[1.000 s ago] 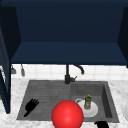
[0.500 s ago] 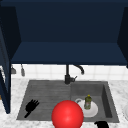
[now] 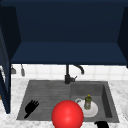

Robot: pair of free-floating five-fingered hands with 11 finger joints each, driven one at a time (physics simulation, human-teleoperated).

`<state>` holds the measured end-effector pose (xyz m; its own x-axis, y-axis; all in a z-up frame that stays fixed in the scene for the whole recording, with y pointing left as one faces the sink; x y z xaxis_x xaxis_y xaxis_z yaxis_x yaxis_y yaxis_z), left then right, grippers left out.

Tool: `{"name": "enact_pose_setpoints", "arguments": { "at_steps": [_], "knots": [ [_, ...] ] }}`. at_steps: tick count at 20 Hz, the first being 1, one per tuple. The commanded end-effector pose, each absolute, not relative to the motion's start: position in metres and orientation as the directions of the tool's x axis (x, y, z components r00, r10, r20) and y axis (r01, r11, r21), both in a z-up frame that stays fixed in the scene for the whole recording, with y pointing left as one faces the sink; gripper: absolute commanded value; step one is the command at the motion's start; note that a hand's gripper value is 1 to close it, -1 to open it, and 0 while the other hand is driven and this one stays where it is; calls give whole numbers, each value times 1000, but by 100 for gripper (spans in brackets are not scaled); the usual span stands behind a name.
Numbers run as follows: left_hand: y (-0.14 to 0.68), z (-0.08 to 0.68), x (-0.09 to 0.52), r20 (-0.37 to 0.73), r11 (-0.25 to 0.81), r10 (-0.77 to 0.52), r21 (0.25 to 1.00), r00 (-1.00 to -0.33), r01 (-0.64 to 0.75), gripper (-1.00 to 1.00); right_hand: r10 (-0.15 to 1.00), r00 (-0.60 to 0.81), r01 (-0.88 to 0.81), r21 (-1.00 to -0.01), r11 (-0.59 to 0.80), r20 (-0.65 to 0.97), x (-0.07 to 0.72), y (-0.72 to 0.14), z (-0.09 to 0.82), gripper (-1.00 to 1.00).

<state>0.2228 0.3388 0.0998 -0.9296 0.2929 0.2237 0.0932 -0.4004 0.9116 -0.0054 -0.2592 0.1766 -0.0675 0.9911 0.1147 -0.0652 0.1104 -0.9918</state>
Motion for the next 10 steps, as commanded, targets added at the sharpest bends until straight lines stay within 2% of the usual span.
{"name": "enact_pose_setpoints", "arguments": {
  "at_steps": [1, 5, 10],
  "knots": [
    [339, 85, 192, 218, -353, 294, 930, -931, 106, -100, 991, -67, -65, -992, 110, 115, -5, -259, 177, 0],
    [338, 89, 166, 147, -382, 336, 924, -931, 8, -100, 991, -67, -65, -992, 110, 115, -5, -259, 177, 0],
    [328, 94, 152, 143, -372, 282, 928, -949, 29, -100, 991, -67, -65, -992, 110, 115, -5, -259, 177, 0]
  ]
}}
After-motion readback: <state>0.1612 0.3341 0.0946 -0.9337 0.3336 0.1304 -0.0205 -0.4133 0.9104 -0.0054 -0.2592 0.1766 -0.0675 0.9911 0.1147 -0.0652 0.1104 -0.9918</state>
